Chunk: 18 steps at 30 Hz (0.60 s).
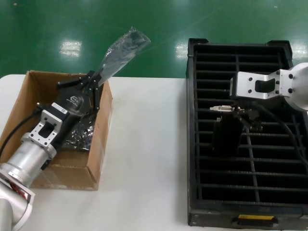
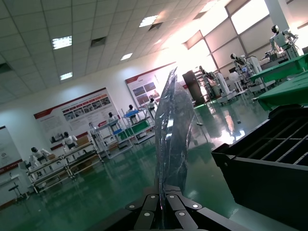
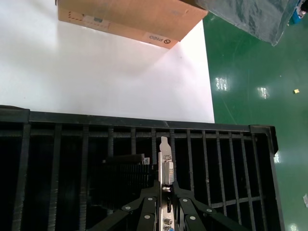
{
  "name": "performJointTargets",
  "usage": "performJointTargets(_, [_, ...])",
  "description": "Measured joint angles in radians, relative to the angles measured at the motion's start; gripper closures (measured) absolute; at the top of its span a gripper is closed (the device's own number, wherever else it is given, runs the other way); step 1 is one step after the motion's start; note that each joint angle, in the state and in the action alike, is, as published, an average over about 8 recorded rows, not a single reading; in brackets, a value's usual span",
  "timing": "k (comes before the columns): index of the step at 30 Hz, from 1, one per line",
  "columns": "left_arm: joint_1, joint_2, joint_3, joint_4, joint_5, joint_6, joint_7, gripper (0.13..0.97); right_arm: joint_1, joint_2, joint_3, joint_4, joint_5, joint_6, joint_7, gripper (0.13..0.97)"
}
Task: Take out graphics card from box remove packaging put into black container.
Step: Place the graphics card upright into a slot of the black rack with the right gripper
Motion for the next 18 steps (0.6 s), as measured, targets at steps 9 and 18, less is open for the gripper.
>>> performJointTargets(9, [-0.004, -0.001, 0.000, 0.010, 0.000, 0.003, 0.003, 0.958, -0.036, 0.004, 0.000, 0.023, -0.023, 0.026, -0.011, 0.918])
performJointTargets(18, [-0.011, -0.004, -0.002, 0.025, -0.001, 0.007, 0.012, 0.958, -0.083, 0.012, 0.005, 0.089, -0.064, 0.023, 0.004, 0.918])
